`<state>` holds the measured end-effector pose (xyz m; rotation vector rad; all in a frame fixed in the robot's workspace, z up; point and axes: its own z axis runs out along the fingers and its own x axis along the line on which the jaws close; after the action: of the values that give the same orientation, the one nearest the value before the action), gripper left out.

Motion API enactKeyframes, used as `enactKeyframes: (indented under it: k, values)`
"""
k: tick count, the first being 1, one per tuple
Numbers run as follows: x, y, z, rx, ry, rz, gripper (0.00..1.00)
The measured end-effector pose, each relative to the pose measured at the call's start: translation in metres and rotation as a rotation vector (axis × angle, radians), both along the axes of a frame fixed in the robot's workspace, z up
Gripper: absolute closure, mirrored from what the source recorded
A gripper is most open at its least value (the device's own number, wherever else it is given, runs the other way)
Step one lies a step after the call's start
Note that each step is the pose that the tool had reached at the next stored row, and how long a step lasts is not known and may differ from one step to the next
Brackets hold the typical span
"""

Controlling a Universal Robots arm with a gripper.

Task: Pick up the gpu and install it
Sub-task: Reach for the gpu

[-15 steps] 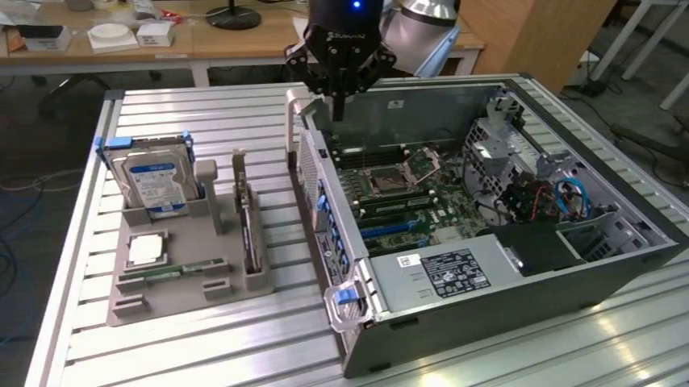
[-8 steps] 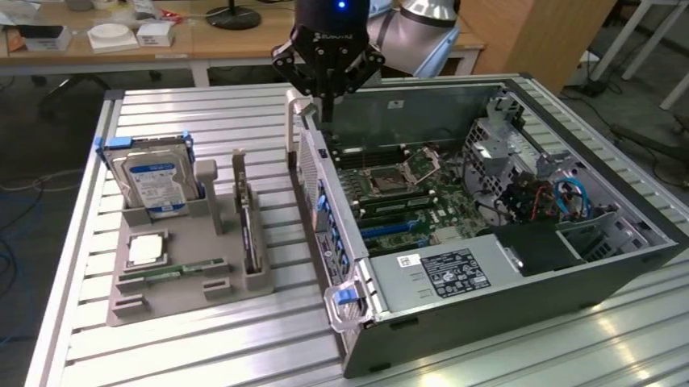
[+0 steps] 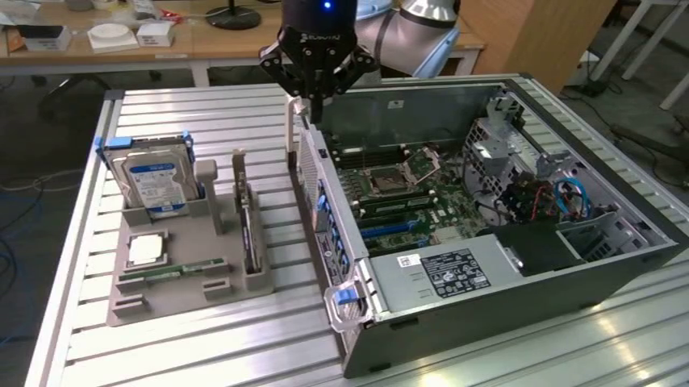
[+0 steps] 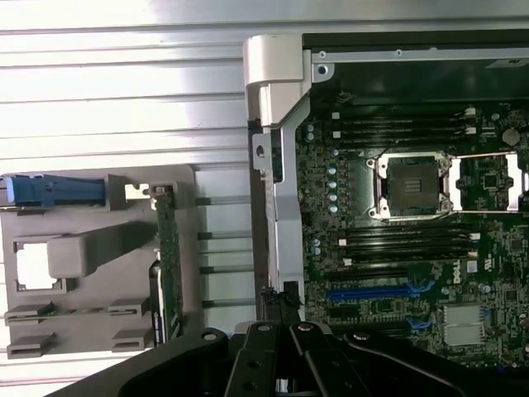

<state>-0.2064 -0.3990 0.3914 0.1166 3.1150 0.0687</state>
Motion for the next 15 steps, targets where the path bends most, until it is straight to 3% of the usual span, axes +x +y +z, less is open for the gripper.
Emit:
enactKeyframes:
  k: [15]
  values:
    - [-0.027, 0.0000, -0.0013, 0.0001, 0.0018, 0.000, 0.90]
